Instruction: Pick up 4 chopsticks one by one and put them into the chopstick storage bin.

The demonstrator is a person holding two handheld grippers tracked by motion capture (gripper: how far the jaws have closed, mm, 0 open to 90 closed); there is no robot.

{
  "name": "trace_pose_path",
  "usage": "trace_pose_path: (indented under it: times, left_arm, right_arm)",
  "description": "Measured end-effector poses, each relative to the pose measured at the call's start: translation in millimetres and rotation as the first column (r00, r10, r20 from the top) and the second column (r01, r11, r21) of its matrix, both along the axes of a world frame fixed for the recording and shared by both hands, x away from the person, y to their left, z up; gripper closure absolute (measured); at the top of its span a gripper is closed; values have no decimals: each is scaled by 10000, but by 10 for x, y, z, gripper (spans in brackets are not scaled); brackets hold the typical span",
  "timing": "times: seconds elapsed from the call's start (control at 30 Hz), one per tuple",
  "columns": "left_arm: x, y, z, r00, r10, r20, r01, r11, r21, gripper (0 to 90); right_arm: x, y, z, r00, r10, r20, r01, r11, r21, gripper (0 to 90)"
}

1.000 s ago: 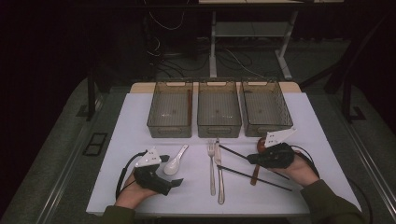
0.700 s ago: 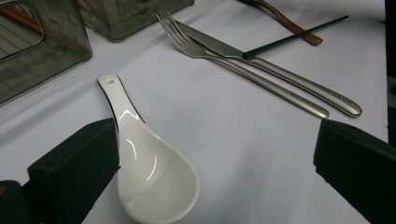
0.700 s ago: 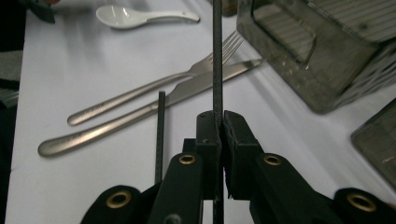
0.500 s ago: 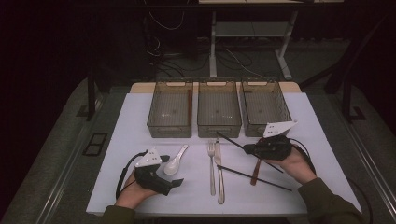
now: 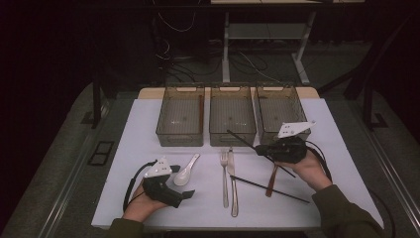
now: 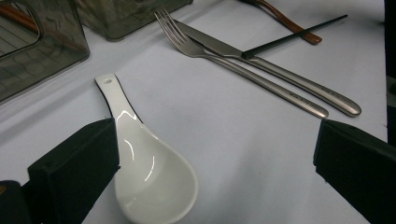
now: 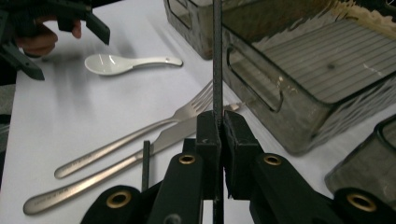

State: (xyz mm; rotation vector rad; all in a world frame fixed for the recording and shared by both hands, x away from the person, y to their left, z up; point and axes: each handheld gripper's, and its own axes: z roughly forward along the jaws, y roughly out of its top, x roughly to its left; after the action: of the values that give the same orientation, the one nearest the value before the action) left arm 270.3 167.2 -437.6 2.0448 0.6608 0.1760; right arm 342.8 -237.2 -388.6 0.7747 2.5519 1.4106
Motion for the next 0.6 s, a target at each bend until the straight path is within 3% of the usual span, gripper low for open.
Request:
trace_pose_path:
  times: [0.33,0.6]
  left_arm:
    - [-1,2,2,10000,32,-9,-32,10000,-31,0]
    - [-5,2,5,10000,64,3,-64,9999,-102,0]
  right_arm:
    - [109,138,110,9998,-155,138,151,9994,305,850]
    - [210,295,175,9993,-225,293,217,9994,274,851]
